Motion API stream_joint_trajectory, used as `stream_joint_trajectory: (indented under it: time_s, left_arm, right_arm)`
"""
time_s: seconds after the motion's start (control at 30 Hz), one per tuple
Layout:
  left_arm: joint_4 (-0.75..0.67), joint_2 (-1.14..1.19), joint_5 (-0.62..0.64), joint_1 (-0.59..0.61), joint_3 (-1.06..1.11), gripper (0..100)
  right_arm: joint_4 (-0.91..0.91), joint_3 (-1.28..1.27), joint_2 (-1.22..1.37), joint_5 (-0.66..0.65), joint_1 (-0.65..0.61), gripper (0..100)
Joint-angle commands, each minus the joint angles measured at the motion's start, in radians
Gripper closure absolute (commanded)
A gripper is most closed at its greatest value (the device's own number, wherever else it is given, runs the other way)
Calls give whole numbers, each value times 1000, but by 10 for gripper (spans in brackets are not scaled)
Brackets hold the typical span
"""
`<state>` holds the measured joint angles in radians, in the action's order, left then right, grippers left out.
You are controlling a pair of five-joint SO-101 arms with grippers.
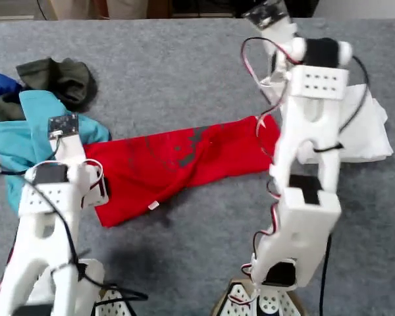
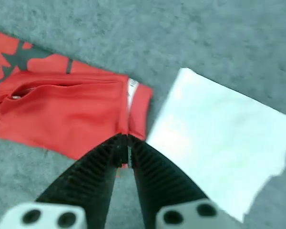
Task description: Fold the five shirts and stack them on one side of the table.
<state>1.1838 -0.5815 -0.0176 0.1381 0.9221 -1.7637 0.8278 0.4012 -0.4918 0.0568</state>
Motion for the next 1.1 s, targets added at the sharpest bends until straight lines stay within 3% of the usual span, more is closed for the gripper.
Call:
stream_joint_trajectory:
  time_s: [0.0, 0.1, 0.5, 0.83, 1.07]
  left_arm:
    - [-48, 127, 12, 63, -78, 844]
    - [-75, 147, 12, 117, -112, 843]
    - [-150, 165, 84, 92, -55, 839]
    - [-164, 226, 261, 46, -25, 799]
    - [-244, 364, 290, 49, -43, 802]
  right_arm:
    - [-17, -67, -142, -58, 38, 996]
    - [-6, -157, -209, -103, 58, 996]
    - [169, -476, -400, -137, 45, 996]
    - [169, -496, -407, -133, 33, 996]
    - [169, -495, -409, -132, 33, 996]
